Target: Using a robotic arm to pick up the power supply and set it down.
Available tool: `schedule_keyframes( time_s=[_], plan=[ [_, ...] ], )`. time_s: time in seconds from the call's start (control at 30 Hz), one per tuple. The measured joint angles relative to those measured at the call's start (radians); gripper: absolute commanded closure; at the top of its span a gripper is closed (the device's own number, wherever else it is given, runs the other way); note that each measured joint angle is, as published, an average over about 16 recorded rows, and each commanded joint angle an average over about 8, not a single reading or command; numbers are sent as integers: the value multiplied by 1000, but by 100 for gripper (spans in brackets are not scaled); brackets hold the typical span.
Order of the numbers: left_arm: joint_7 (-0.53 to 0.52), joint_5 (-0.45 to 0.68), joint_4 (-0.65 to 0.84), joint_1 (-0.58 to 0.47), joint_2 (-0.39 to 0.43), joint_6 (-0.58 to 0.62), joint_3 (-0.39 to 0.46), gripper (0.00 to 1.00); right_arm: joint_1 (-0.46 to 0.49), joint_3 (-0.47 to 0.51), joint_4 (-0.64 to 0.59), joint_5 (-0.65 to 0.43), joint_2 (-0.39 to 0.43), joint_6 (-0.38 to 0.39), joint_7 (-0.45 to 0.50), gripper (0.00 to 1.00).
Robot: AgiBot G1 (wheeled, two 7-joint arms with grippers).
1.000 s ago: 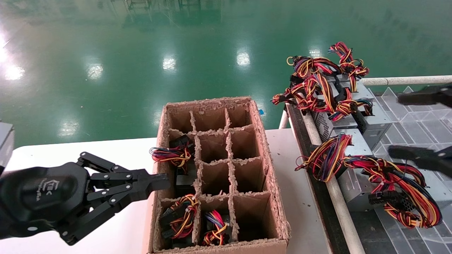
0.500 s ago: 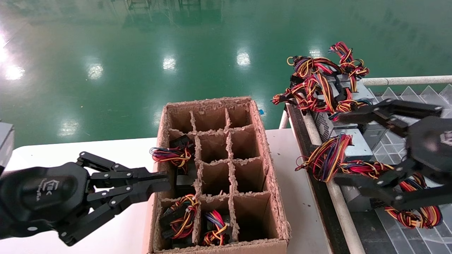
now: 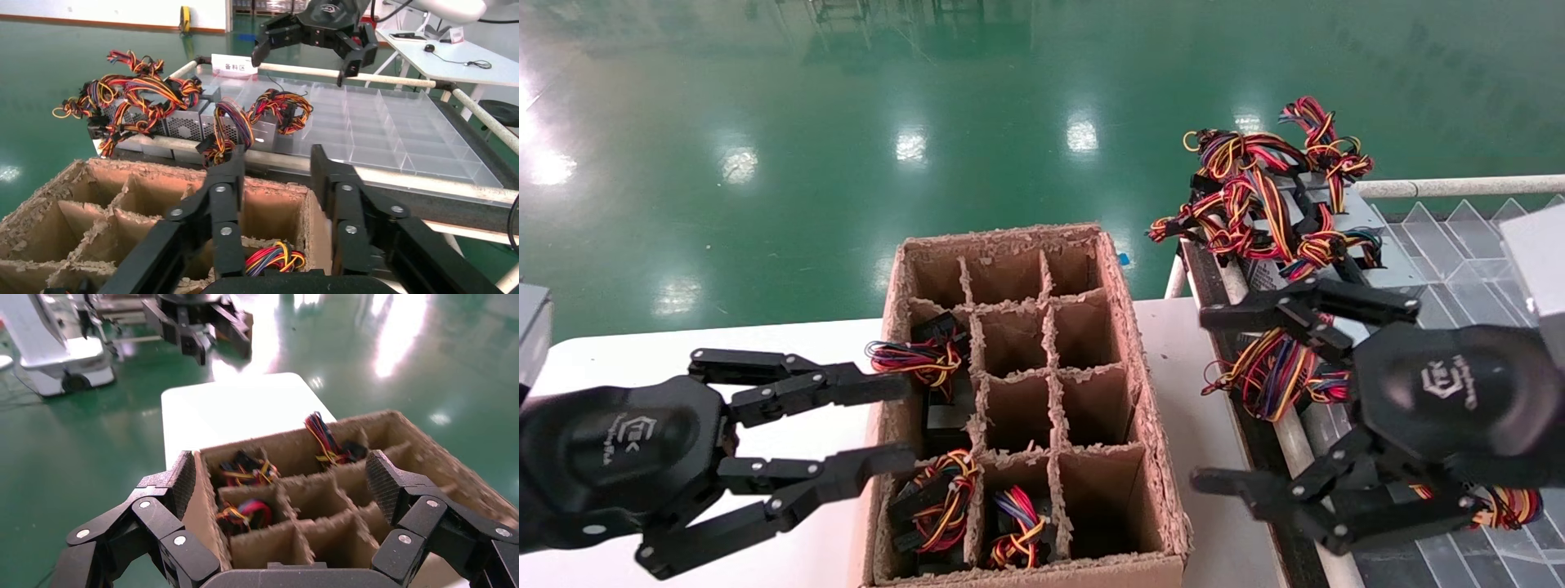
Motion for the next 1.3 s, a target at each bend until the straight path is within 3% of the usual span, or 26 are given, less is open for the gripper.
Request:
schedule_keyframes(
  time_s=[0.63,1.3],
  plan=[
    [0,0,0,0,0,0,0,0,-304,234,81,44,-128,21,-37,0],
    [0,0,0,0,0,0,0,0,-315,243,84,47,-133,22,-39,0]
  ],
)
